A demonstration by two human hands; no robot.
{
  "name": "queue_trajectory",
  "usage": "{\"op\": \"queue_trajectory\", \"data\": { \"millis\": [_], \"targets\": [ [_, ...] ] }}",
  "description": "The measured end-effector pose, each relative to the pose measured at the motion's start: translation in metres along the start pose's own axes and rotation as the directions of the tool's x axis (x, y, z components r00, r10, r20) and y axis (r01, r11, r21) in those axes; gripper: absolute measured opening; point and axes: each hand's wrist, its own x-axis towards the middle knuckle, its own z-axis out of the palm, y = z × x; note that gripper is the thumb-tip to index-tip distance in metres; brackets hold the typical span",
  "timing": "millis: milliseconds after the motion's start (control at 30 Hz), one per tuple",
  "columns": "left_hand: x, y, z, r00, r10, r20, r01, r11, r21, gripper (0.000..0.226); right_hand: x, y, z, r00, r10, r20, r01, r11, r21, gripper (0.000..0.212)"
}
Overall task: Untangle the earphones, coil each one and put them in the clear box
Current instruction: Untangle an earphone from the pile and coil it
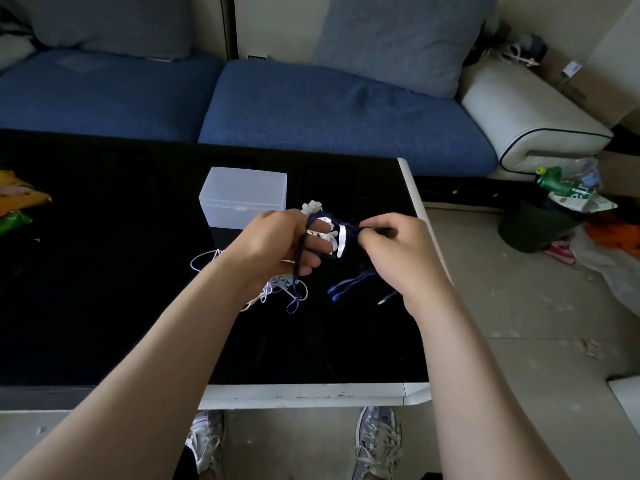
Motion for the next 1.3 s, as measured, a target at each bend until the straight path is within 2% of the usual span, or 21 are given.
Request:
{"op": "queue_trajectory", "data": {
  "millis": [67,167,300,367,467,567,633,700,800,867,933,1000,1067,1233,1300],
  "targets": [
    [-0.001,0.001,-0.001,0.999,0.003,0.042,-0.003,1.0,-0.003,0.037,0.0,0.001,-0.001,0.996,-0.003,-0.094,-0.003,0.998,-0.068,0.013],
    [-0.001,-0.002,-0.003,0.995,0.032,0.096,-0.032,0.999,0.002,0.038,0.0,0.0,-0.002,0.989,-0.014,-0.145,-0.001,0.995,-0.099,0.013],
    [0.0,-0.006,-0.001,0.992,0.085,0.098,-0.081,0.995,-0.052,0.014,0.003,0.004,-0.002,0.99,-0.024,-0.139,0.014,0.997,-0.073,0.018],
    [0.002,-0.008,-0.001,0.997,0.079,0.026,-0.078,0.997,-0.015,0.01,0.004,0.008,-0.001,0.991,-0.038,-0.132,0.027,0.996,-0.082,0.02],
    [0.007,-0.011,-0.006,0.987,0.082,-0.136,-0.062,0.987,0.145,0.007,0.004,0.009,-0.002,0.992,-0.073,-0.098,0.071,0.997,-0.026,0.018],
    [0.009,-0.01,-0.01,0.962,0.076,-0.261,0.002,0.958,0.287,0.027,0.003,0.008,-0.002,0.991,-0.122,-0.054,0.124,0.992,0.026,0.015],
    [0.006,-0.01,-0.01,0.939,0.098,-0.329,0.054,0.903,0.425,0.042,0.002,0.007,-0.002,0.989,-0.144,-0.019,0.145,0.987,0.063,0.01],
    [0.003,-0.013,-0.009,0.915,0.157,-0.37,0.102,0.799,0.592,0.053,-0.001,0.003,-0.003,0.988,-0.15,0.047,0.144,0.984,0.102,0.007],
    [0.0,-0.019,-0.004,0.909,0.24,-0.341,0.112,0.646,0.755,0.049,-0.004,-0.003,-0.003,0.974,-0.17,0.149,0.145,0.976,0.163,0.015],
    [-0.001,-0.021,-0.001,0.916,0.302,-0.264,0.032,0.6,0.799,0.042,-0.005,-0.005,-0.002,0.965,-0.182,0.191,0.148,0.972,0.181,0.023],
    [-0.004,-0.018,-0.001,0.921,0.368,-0.128,-0.132,0.604,0.786,0.047,-0.006,-0.009,-0.003,0.962,-0.185,0.199,0.147,0.97,0.192,0.027],
    [-0.006,-0.013,0.0,0.9,0.434,0.042,-0.349,0.66,0.665,0.036,-0.007,-0.011,-0.003,0.967,-0.194,0.165,0.159,0.966,0.204,0.025],
    [-0.007,-0.009,0.002,0.861,0.489,0.141,-0.485,0.706,0.516,0.026,-0.009,-0.013,-0.003,0.972,-0.209,0.105,0.182,0.958,0.222,0.025],
    [-0.009,-0.007,0.003,0.826,0.552,0.115,-0.547,0.735,0.401,0.018,-0.009,-0.011,0.0,0.956,-0.291,0.048,0.27,0.928,0.256,0.025],
    [-0.01,-0.007,0.004,0.833,0.542,0.114,-0.544,0.76,0.356,0.02,-0.008,-0.011,-0.001,0.956,-0.289,0.042,0.269,0.929,0.255,0.021]
  ]
}}
